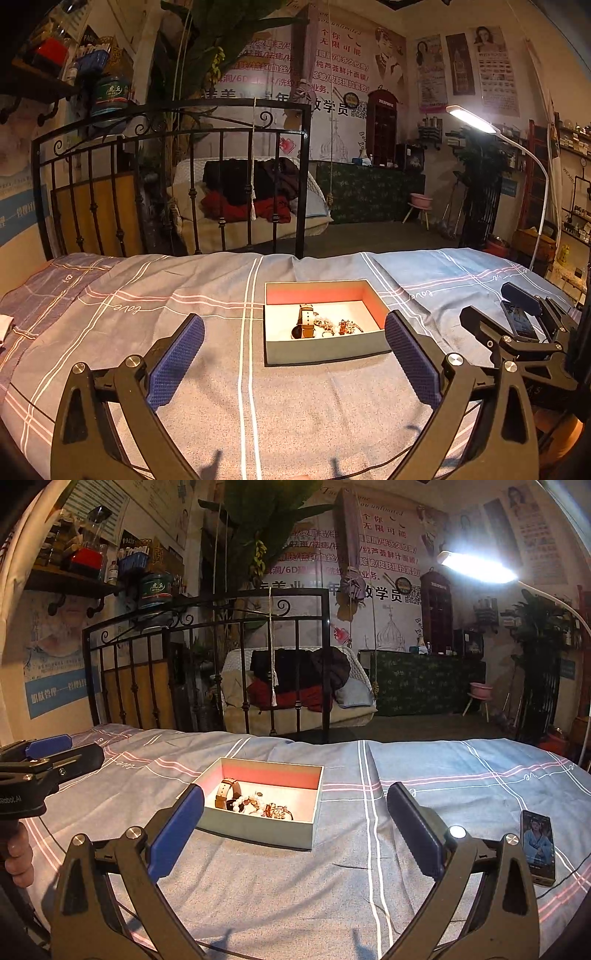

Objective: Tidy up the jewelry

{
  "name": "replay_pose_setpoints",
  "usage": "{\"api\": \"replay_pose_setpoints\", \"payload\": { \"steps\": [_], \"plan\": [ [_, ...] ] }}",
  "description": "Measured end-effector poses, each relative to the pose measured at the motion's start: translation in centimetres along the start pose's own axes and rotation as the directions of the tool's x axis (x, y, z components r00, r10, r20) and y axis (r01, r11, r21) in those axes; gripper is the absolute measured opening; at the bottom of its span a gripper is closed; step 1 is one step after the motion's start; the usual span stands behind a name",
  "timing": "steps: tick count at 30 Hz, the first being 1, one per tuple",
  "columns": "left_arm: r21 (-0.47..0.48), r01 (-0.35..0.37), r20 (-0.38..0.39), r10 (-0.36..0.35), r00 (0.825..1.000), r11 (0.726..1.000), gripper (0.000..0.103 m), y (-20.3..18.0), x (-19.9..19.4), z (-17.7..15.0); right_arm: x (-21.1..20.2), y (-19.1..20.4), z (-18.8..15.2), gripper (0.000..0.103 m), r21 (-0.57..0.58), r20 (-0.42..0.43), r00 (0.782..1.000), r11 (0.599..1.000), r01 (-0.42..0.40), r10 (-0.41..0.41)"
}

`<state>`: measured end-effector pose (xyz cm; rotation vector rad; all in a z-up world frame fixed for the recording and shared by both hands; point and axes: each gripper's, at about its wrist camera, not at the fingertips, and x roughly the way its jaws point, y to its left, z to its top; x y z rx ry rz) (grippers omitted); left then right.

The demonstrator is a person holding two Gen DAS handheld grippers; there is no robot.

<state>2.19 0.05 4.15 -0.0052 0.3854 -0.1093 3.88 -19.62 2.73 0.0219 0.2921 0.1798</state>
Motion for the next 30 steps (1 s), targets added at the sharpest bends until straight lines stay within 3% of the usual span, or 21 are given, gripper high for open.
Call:
{"api": "replay_pose_setpoints", "payload": {
  "steps": [30],
  "plan": [
    [0.005, 0.016, -0.030, -0.016, 0.999, 1.000, 0.096, -0.1, 1.2, -0.5, 0.6, -0.6, -0.2, 0.098, 0.011, -0.009, 1.000, 1.000, -0.001, 0.001]
  ]
}}
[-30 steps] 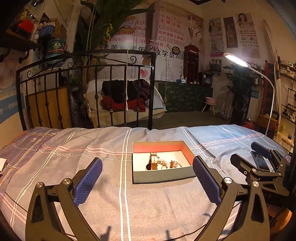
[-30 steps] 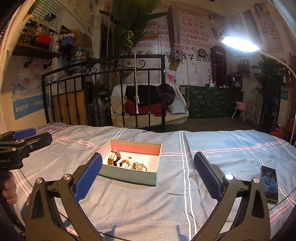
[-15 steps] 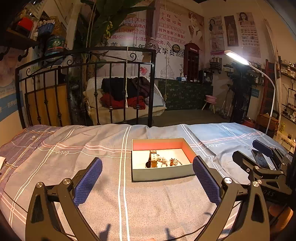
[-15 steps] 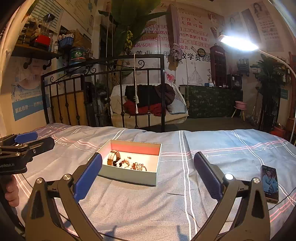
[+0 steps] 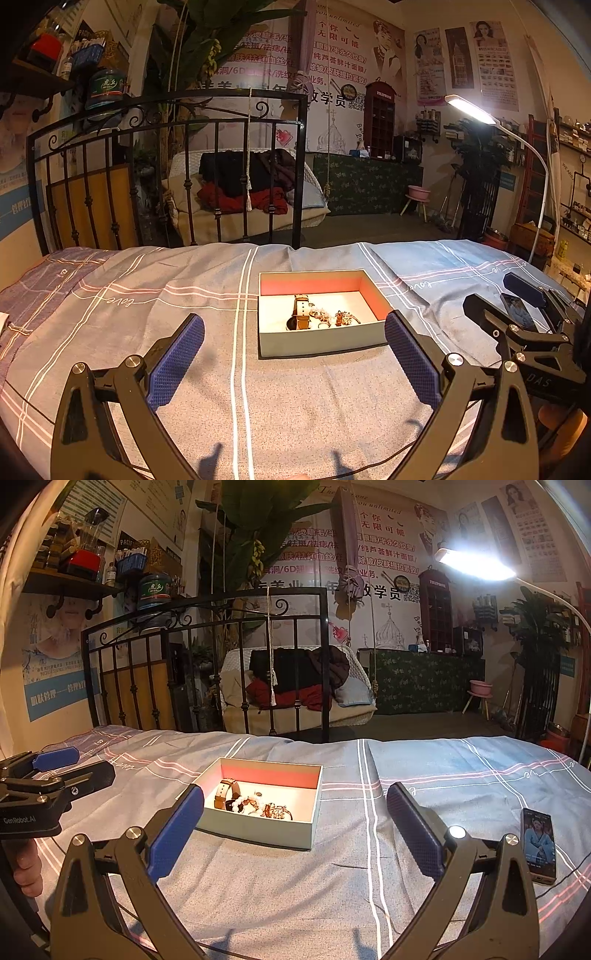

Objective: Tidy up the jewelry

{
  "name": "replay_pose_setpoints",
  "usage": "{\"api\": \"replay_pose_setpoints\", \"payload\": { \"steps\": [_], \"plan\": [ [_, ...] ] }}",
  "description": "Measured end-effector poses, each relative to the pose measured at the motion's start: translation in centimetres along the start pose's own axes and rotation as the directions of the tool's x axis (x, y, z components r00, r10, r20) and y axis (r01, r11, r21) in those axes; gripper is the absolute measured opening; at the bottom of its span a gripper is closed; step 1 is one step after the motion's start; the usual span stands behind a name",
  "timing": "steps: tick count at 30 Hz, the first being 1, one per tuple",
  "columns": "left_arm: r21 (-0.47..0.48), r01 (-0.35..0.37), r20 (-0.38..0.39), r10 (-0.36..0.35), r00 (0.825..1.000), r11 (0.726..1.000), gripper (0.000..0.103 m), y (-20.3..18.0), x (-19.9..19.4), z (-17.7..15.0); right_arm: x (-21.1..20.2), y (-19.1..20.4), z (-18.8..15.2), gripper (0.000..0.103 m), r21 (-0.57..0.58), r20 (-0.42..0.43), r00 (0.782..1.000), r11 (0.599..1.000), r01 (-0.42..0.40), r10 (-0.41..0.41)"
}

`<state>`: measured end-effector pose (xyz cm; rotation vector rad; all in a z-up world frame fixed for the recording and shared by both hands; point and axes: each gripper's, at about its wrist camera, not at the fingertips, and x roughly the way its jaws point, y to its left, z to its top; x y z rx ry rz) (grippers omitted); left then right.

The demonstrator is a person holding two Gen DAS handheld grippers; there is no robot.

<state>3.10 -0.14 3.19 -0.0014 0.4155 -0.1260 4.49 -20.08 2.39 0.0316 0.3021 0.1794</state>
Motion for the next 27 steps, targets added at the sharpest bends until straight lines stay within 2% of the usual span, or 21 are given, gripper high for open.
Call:
{"api": "replay_pose_setpoints", "payload": {
  "steps": [15, 21, 27],
  "plan": [
    [-0.008, 0.015, -0.037, -0.015, 0.999, 1.000, 0.096, -0.2, 0.7, -0.4, -0.5, 0.1, 0.1, 0.098, -0.001, 0.003, 1.000, 1.000, -0.004, 0.004],
    [-0.040, 0.026, -0.042, -0.028, 0.999, 0.999, 0.096, 0.2, 0.8, -0.4, -0.5, 0.2, 0.1, 0.098, -0.004, -0.006, 1.000, 1.000, -0.007, 0.007],
    [-0.026, 0.015, -0.050, -0.017, 0.999, 1.000, 0.096, 0.0, 1.1, -0.2, -0.5, 0.4, 0.1, 0.098, -0.010, -0.010, 1.000, 1.000, -0.007, 0.007]
  ]
}}
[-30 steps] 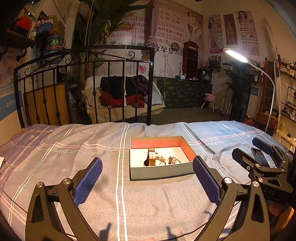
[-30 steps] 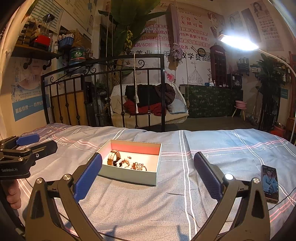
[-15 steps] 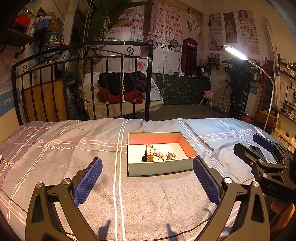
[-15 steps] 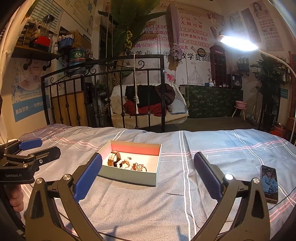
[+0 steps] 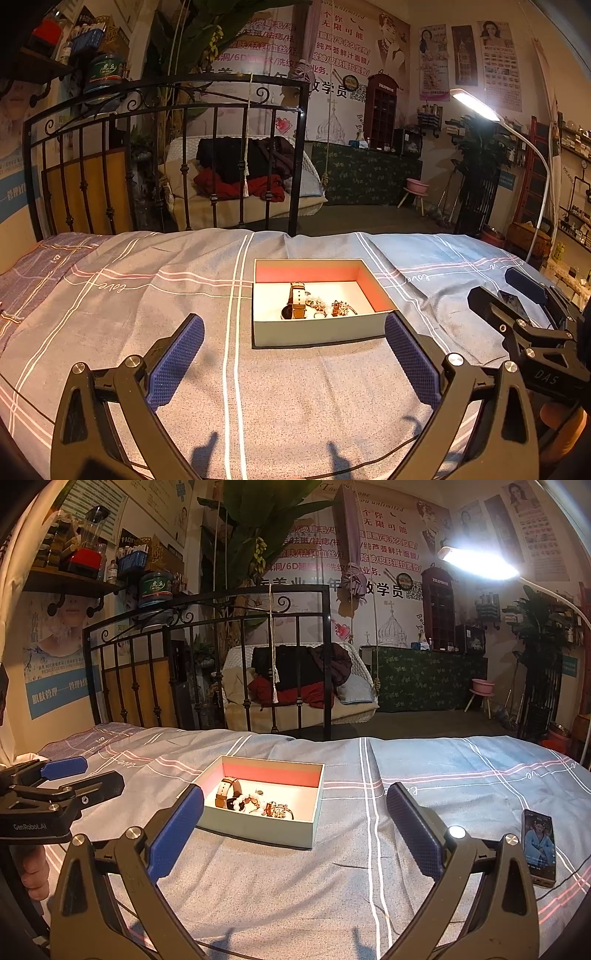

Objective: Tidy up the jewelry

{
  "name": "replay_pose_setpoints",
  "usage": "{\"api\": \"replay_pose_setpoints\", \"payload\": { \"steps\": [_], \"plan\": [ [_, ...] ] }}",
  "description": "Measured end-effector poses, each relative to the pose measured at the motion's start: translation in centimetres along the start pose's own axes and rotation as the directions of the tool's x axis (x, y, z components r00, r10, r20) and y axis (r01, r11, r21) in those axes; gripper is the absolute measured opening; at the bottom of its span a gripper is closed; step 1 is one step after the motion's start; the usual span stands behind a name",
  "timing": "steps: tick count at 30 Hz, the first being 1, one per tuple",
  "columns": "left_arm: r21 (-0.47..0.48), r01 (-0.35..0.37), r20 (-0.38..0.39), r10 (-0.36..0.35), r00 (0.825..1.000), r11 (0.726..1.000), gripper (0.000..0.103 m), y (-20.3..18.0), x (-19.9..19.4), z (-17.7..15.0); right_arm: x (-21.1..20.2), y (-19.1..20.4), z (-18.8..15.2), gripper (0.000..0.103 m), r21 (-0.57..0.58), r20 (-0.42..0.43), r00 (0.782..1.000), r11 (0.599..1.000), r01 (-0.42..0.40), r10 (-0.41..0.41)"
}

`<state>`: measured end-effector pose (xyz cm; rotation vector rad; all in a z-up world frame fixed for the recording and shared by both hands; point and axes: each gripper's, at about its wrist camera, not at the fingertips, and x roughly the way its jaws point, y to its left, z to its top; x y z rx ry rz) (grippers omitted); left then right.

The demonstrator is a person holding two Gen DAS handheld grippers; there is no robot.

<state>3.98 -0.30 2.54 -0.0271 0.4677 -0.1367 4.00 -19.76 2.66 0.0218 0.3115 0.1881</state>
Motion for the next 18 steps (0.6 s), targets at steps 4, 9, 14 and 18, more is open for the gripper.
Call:
{"api": "replay_pose_setpoints", "payload": {
  "steps": [4, 9, 14, 18],
  "plan": [
    [0.010, 0.000, -0.002, 0.000, 1.000, 1.000, 0.096, -0.30, 0.07, 0.03, 0.27, 0.00, 0.07, 0.098, 0.002, -0.004, 1.000, 1.000, 0.001, -0.001],
    [0.026, -0.006, 0.003, 0.006, 1.000, 1.000, 0.096, -0.65, 0.12, 0.11, 0.52, -0.09, 0.05, 0.098, 0.004, -0.009, 1.000, 1.000, 0.001, -0.001],
    [0.020, -0.010, -0.002, 0.010, 1.000, 1.000, 0.096, -0.58, 0.29, 0.28, 0.59, -0.11, 0.08, 0.098, -0.003, -0.008, 1.000, 1.000, 0.001, -0.001],
    [0.017, -0.013, -0.012, 0.013, 1.000, 1.000, 0.096, -0.75, 0.67, 0.39, 0.73, -0.43, 0.20, 0.098, 0.007, -0.001, 1.000, 1.000, 0.006, -0.006]
  ]
}}
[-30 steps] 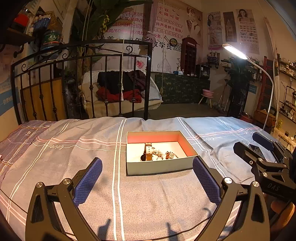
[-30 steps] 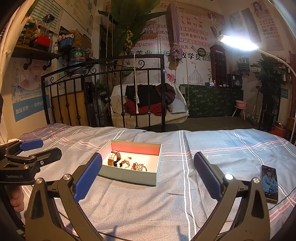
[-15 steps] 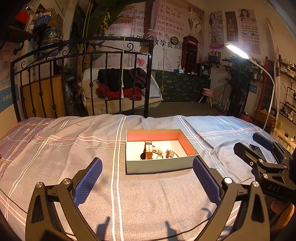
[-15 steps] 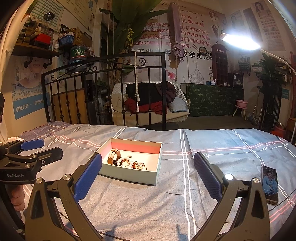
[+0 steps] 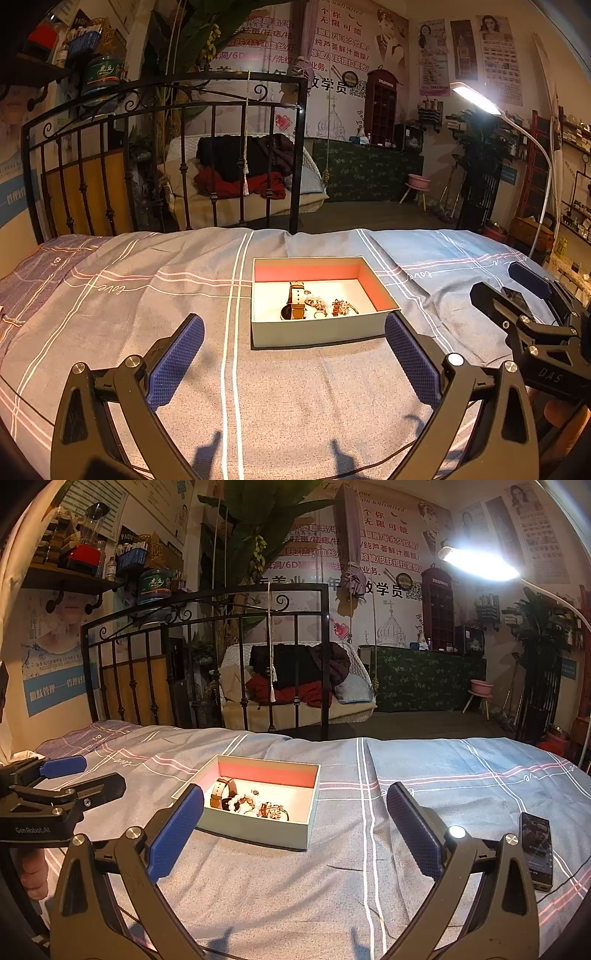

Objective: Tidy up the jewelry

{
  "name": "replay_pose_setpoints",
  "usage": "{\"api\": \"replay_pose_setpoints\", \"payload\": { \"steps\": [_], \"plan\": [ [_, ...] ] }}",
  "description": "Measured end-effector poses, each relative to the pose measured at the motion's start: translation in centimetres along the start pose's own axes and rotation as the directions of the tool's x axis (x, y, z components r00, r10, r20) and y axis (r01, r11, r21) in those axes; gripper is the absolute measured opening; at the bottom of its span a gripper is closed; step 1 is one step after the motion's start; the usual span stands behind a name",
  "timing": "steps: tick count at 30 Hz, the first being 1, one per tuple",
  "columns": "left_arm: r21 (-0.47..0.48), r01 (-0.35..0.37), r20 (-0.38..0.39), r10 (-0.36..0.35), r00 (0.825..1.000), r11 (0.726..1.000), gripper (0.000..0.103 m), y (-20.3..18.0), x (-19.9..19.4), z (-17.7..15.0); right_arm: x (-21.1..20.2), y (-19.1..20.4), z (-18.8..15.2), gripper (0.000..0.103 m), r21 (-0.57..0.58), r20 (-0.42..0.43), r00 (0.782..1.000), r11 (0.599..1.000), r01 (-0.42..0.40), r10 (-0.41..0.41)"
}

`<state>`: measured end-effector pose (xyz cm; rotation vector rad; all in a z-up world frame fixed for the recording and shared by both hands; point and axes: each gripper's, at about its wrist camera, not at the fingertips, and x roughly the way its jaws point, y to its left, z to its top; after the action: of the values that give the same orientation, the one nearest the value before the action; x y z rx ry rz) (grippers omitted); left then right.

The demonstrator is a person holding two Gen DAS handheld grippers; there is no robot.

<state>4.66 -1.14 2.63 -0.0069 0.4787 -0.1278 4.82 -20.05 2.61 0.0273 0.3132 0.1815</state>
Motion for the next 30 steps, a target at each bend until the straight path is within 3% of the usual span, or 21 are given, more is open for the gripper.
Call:
{"api": "replay_pose_setpoints", "payload": {
  "steps": [30],
  "plan": [
    [0.024, -0.011, -0.013, 0.011, 1.000, 1.000, 0.097, -0.5, 1.2, 0.0, 1.6, -0.2, -0.2, 0.098, 0.007, -0.029, 1.000, 1.000, 0.000, 0.000]
  ]
}}
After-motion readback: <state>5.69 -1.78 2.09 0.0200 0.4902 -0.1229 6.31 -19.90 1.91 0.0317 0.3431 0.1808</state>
